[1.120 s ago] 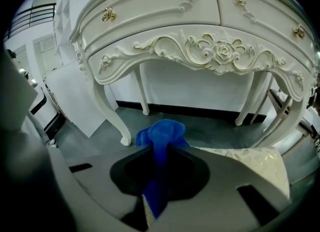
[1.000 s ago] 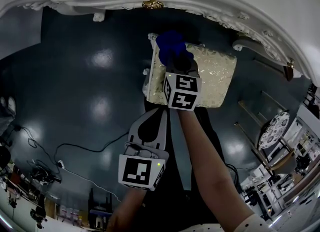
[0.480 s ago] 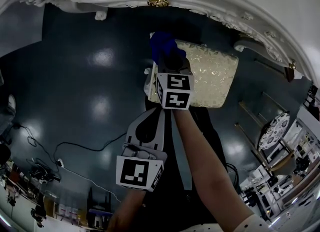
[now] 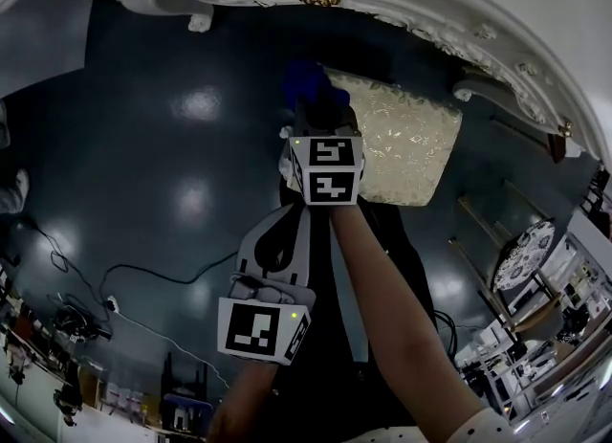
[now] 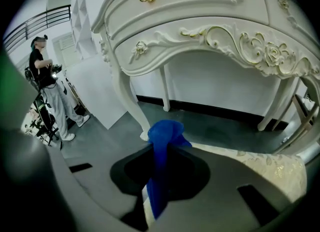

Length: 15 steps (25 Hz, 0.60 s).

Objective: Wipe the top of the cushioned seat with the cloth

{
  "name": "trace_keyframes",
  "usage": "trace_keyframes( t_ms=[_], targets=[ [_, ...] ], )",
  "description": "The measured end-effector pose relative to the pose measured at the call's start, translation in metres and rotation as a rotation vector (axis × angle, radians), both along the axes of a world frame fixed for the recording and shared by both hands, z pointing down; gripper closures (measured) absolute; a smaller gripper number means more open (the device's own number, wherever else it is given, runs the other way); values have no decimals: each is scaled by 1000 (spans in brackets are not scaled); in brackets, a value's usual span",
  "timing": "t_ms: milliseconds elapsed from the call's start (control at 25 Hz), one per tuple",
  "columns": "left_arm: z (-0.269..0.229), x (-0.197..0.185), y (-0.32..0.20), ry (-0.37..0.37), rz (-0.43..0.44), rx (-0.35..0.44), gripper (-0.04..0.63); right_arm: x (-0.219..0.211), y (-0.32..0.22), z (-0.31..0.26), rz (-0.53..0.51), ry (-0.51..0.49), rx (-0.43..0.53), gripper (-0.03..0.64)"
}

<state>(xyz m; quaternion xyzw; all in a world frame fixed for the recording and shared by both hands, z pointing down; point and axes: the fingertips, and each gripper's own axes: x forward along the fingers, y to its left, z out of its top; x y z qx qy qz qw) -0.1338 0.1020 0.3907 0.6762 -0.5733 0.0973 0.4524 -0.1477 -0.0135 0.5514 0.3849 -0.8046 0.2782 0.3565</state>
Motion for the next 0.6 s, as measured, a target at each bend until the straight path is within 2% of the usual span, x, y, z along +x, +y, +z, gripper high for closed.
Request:
trace_keyframes(
  t_ms=[320, 480, 600],
  targets=[
    [-3, 8, -4, 2, 30, 8, 598, 1, -1, -6, -11, -56, -36, 557],
    [-7, 20, -12, -16, 75, 12, 598, 20, -10, -30, 35, -100, 1, 557],
    [-8, 36, -22, -21, 124, 18, 598, 54, -21, -48, 121, -116, 37, 557]
  ],
)
